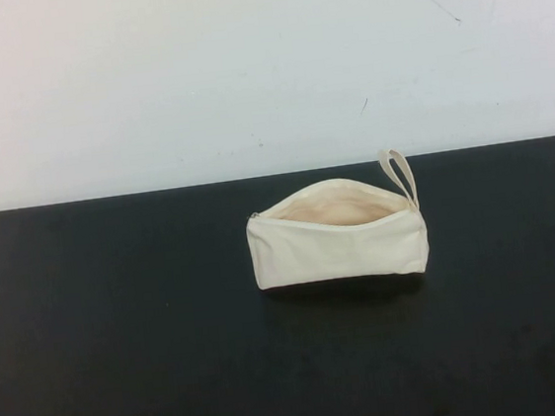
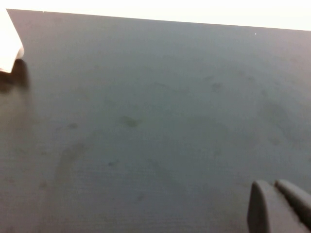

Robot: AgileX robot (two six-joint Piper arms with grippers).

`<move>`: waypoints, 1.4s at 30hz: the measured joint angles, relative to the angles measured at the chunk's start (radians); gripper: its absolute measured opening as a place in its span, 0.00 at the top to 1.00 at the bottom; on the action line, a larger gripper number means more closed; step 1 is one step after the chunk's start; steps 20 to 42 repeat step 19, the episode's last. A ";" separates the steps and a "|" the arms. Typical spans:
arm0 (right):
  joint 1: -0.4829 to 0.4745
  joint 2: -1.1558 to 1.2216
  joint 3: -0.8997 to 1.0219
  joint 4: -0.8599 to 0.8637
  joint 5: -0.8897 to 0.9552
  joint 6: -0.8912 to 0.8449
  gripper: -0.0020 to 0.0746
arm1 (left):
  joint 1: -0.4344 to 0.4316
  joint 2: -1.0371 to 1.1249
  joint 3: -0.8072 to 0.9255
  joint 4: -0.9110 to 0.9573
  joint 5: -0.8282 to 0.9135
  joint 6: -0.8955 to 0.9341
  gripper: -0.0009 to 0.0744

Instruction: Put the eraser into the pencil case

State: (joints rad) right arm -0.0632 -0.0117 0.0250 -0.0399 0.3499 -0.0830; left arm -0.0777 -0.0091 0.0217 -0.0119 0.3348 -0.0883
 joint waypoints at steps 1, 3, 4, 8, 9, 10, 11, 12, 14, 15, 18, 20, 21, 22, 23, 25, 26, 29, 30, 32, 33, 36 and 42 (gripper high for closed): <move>0.000 0.000 0.000 0.000 0.000 0.000 0.98 | 0.000 0.000 0.000 0.000 0.000 -0.008 0.99; 0.000 0.000 0.000 0.000 0.000 0.000 0.98 | 0.000 0.000 0.000 0.000 0.000 -0.012 0.99; 0.000 0.000 0.000 0.000 0.000 0.000 0.98 | 0.000 0.000 0.000 0.000 0.000 -0.012 0.99; 0.000 0.000 0.000 0.000 0.000 0.000 0.98 | 0.000 0.000 0.000 0.000 0.000 -0.012 0.99; 0.000 0.000 0.000 0.000 0.000 0.000 0.98 | 0.000 0.000 0.000 0.000 0.000 -0.013 0.99; 0.000 0.000 0.000 0.000 0.000 0.000 0.98 | 0.000 0.000 0.000 0.000 0.000 -0.013 0.99; 0.000 0.000 0.000 0.000 0.000 0.000 0.98 | 0.000 0.000 0.000 0.000 0.000 -0.013 0.99; 0.000 0.000 0.000 0.000 0.000 0.000 0.98 | 0.000 0.000 0.000 0.000 0.000 -0.013 0.99; 0.000 0.000 0.000 0.000 0.000 0.000 0.98 | 0.000 0.000 0.000 0.000 0.000 -0.011 0.99; 0.000 0.000 0.000 0.000 0.000 0.000 0.98 | 0.000 0.000 0.000 0.000 0.000 -0.011 0.99; 0.000 0.000 0.000 0.000 0.000 0.000 0.98 | 0.000 0.000 0.000 0.000 0.000 -0.005 0.99; 0.000 0.000 0.000 0.000 0.000 0.000 0.98 | 0.000 0.000 0.000 0.000 0.000 -0.004 0.99; 0.000 0.000 0.000 0.000 0.000 0.000 0.98 | 0.000 0.000 0.000 0.000 0.000 -0.004 0.99; 0.000 0.000 0.000 0.000 0.000 0.000 0.98 | 0.000 0.000 0.000 0.000 0.000 -0.004 0.99; 0.000 0.000 0.000 0.000 0.000 0.000 0.98 | 0.000 0.000 0.000 0.000 0.000 -0.004 0.99; 0.000 0.000 0.000 0.000 0.000 0.000 0.98 | 0.000 0.000 0.000 0.000 0.000 -0.004 0.99; 0.000 0.000 0.000 0.000 0.000 0.000 0.98 | 0.000 0.000 0.000 0.000 0.000 -0.004 0.99; 0.000 0.000 0.000 0.000 0.000 0.000 0.98 | 0.000 0.000 0.000 0.000 0.000 -0.004 0.99; 0.000 0.000 0.000 0.000 0.000 0.000 0.98 | 0.000 0.000 0.000 0.000 0.000 -0.004 0.99; 0.000 0.000 0.000 0.000 0.000 0.000 0.98 | 0.000 0.000 0.000 0.000 0.000 -0.004 0.99; 0.000 0.000 0.000 0.000 0.000 0.000 0.98 | 0.000 0.000 0.000 0.000 0.000 -0.004 0.99; 0.000 0.000 0.000 0.000 0.000 0.000 0.98 | 0.000 0.000 0.000 0.000 0.000 -0.004 0.99; 0.000 0.000 0.000 0.000 0.000 0.000 0.98 | 0.000 0.000 0.000 0.000 0.000 -0.004 0.99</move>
